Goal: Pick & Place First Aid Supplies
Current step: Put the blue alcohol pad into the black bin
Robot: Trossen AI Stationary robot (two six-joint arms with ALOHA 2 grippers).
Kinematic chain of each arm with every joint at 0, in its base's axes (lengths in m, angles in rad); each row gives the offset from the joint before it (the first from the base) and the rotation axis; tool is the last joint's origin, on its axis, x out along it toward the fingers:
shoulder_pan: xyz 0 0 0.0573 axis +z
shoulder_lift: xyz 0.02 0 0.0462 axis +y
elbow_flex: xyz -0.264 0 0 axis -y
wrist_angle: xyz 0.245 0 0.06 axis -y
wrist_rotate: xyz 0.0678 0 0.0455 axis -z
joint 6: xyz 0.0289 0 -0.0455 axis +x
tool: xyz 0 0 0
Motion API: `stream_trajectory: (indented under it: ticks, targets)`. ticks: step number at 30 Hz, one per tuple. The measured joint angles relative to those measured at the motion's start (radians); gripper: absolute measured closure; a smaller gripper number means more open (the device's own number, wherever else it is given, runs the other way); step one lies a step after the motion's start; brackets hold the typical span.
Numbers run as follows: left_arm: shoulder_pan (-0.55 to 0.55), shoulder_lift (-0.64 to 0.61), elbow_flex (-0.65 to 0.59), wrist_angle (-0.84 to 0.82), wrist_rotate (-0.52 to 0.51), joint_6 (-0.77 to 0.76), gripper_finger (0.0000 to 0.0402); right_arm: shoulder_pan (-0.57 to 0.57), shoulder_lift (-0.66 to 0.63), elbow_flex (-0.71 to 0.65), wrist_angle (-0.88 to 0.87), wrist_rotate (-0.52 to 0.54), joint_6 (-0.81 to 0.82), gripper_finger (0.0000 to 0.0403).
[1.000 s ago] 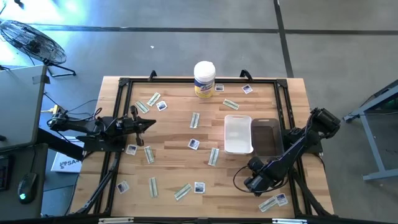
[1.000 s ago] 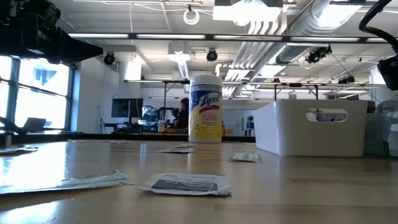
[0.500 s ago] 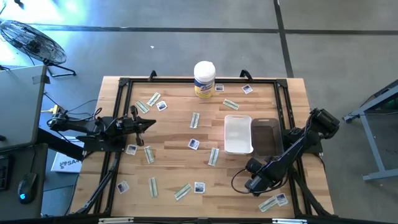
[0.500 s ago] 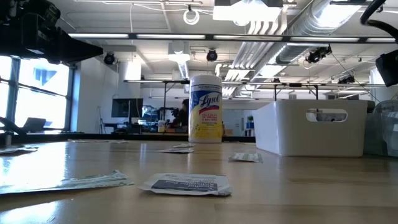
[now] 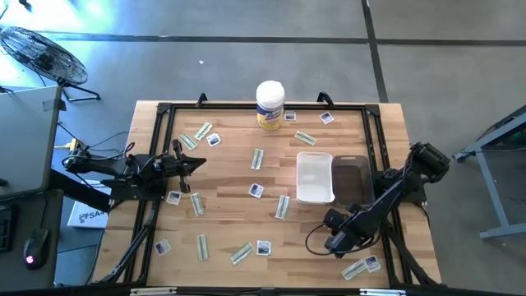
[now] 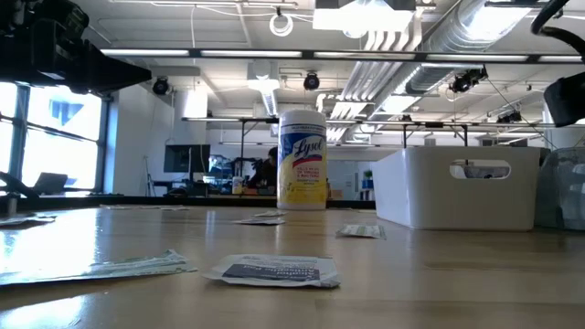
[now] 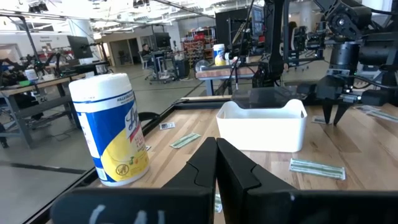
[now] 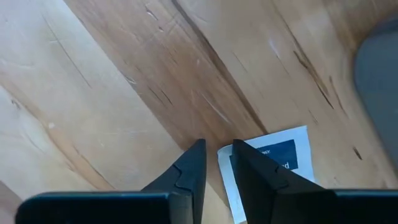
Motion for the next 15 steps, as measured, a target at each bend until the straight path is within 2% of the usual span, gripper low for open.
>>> stream_trajectory:
  ticks: [10, 15]
  targets:
    - [0.0, 0.0, 0.0, 0.0, 0.0, 0.0, 0.0401, 0.0, 0.002, 0.029, -0.076, -0.035, 0.003, 0.0331]
    - [0.0, 0.0, 0.0, 0.0, 0.0, 0.0, 0.0401, 0.0, 0.002, 0.029, -0.064, -0.007, 0.003, 0.0331]
